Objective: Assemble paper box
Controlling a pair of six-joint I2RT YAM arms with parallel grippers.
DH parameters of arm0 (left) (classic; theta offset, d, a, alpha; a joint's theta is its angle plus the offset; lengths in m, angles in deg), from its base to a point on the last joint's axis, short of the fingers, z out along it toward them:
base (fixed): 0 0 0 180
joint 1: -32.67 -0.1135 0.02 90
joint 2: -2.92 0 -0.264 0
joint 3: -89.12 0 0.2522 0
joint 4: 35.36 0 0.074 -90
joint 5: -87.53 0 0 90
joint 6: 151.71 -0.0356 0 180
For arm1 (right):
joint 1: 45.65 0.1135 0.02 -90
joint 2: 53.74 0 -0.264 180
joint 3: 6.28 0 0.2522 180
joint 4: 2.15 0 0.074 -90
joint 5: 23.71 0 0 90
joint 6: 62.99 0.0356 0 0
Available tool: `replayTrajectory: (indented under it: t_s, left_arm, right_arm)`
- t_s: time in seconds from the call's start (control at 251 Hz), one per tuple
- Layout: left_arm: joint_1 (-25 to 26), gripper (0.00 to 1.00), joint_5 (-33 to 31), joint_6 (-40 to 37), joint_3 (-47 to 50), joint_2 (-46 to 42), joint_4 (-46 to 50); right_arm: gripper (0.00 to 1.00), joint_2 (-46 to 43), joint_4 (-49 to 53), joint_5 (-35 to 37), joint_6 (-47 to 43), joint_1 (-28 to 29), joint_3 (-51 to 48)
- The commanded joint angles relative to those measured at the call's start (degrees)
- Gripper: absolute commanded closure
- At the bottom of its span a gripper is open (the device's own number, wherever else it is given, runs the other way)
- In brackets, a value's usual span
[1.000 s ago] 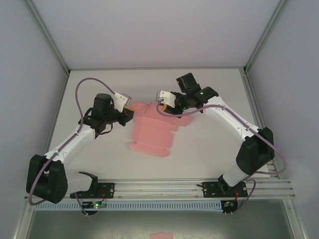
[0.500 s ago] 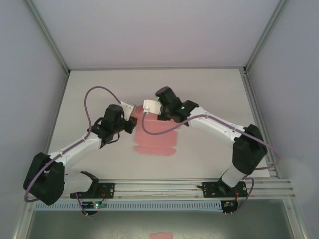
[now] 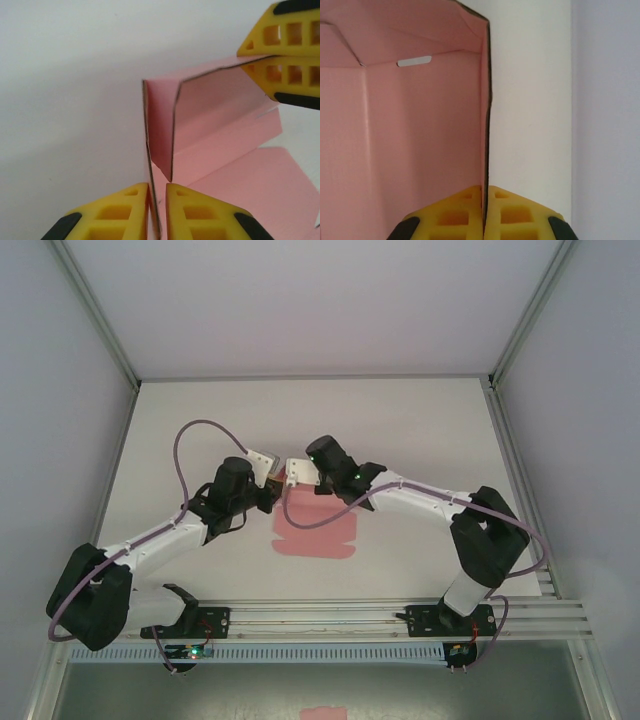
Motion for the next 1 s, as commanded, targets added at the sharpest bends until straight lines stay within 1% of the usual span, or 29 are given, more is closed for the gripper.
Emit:
replayTrajectory:
  t_s: [0.0, 0.164, 0.279, 0.379, 0.455, 0.535, 0.583, 0.682, 0.762, 0.826, 0.906, 0.998]
  left_arm:
    - [1.47, 0.83, 0.30, 2.22, 2.60, 0.97, -5.12]
    - [1.75, 0.83, 1.39, 4.21, 5.50, 1.33, -8.54]
    - [2.31, 0.84, 2.87, 2.30, 5.75, 1.16, -11.65]
    - [2.25, 0.87, 0.40, -0.56, 1.45, 1.96, -8.31]
    - [2.25, 0.88, -1.59, -1.74, -0.51, 3.49, -8.60]
    - [2.15, 0.89, -4.33, -2.34, -1.30, 5.10, -10.47]
    - [2.06, 0.91, -6.11, -2.42, -1.91, 6.18, -10.53]
    - [1.97, 0.92, -6.79, -2.36, -1.49, 7.71, -11.84]
    - [1.98, 0.93, -7.24, -1.11, -0.05, 9.34, -13.23]
    - [2.00, 0.93, -6.88, 0.60, 2.47, 10.19, -16.88]
    - [2.19, 0.93, -5.92, 2.27, 5.73, 10.26, -21.17]
    - [3.22, 0.94, -6.76, 2.96, 7.65, 9.31, -21.35]
  right_arm:
    - [1.00, 0.55, -5.55, -0.60, -3.55, -0.16, -3.63]
    - [1.00, 1.18, -19.34, 4.25, -10.39, 2.27, -10.69]
    - [1.00, 1.09, -24.61, 5.57, -12.87, 2.13, -11.22]
    - [1.00, 1.62, -31.15, 6.81, -16.84, 1.33, -10.26]
    - [1.00, 2.35, -34.56, 7.37, -18.94, 0.98, -9.22]
    - [1.00, 2.85, -34.86, 7.20, -20.67, 0.62, -8.51]
    - [1.00, 3.09, -37.08, 6.80, -21.38, 0.50, -9.43]
    - [1.00, 3.05, -42.88, 5.45, -21.93, 0.41, -13.93]
    - [1.00, 2.54, -42.39, 4.81, -20.49, 0.79, -17.46]
    - [1.00, 2.58, -44.26, 4.74, -19.59, 1.60, -20.79]
    - [1.00, 3.16, -45.98, 5.88, -18.95, 3.24, -23.94]
    - [1.00, 4.58, -45.04, 10.52, -18.14, 5.96, -25.93]
